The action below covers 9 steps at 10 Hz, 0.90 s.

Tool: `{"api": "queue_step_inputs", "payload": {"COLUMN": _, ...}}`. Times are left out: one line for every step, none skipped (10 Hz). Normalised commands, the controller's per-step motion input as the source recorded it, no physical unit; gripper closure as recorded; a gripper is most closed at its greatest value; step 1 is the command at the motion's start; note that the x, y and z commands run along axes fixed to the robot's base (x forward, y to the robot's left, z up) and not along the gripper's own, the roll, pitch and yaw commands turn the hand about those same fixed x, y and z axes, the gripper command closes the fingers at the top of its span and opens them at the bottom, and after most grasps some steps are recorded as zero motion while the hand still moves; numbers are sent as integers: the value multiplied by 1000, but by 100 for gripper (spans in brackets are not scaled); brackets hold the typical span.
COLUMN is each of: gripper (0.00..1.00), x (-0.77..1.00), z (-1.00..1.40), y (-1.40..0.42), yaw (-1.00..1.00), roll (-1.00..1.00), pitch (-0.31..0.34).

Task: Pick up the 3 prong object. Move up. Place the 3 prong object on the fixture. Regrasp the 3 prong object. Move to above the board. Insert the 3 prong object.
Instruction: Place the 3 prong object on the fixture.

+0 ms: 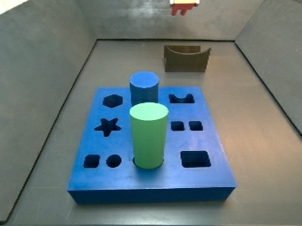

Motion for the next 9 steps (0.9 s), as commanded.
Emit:
{"api": "queue_step_inputs", "payload": {"gripper": 100, "x": 303, "z": -6, "y": 22, "yaw": -46, "roll": -133, "pitch": 61}}
{"api": "queue_step_inputs", "payload": {"gripper": 100, "x": 219, "z": -7, "y": 20, "yaw": -38, "roll": -124, "pitch": 66}}
{"api": "queue_step_inputs", "payload": {"gripper": 100, "x": 170, "z": -1000, "y": 127, "yaw": -81, "roll": -1000, "pitch": 243}}
{"api": "queue_step_inputs", "payload": {"gripper": 100, "x": 134, "z": -1000, "y": 134, "yaw": -98, "roll": -1000, "pitch": 242}}
{"api": "queue_step_inputs", "payload": {"gripper": 100, "x": 140, "z": -1000, "y": 141, "yaw": -138, "roll": -952, "pitch": 238}}
{"api": "queue_step_inputs", "payload": {"gripper": 100, "x": 154, "z": -1000, "y": 137, "yaw": -183, "roll": -759, "pitch": 205}}
{"api": "queue_step_inputs", "payload": {"gripper": 100, "x": 160, "z": -1000, "y": 140, "yaw": -203, "roll": -593, "pitch": 162}}
{"api": "queue_step_inputs", "payload": {"gripper": 100, "x": 169, "z": -1000, "y": 144, "yaw": -215, "roll": -371, "pitch": 100}}
{"api": "queue_step_inputs", "payload": {"gripper": 100, "x": 175, "z": -1000, "y": 140, "yaw": -214, "roll": -282, "pitch": 73}}
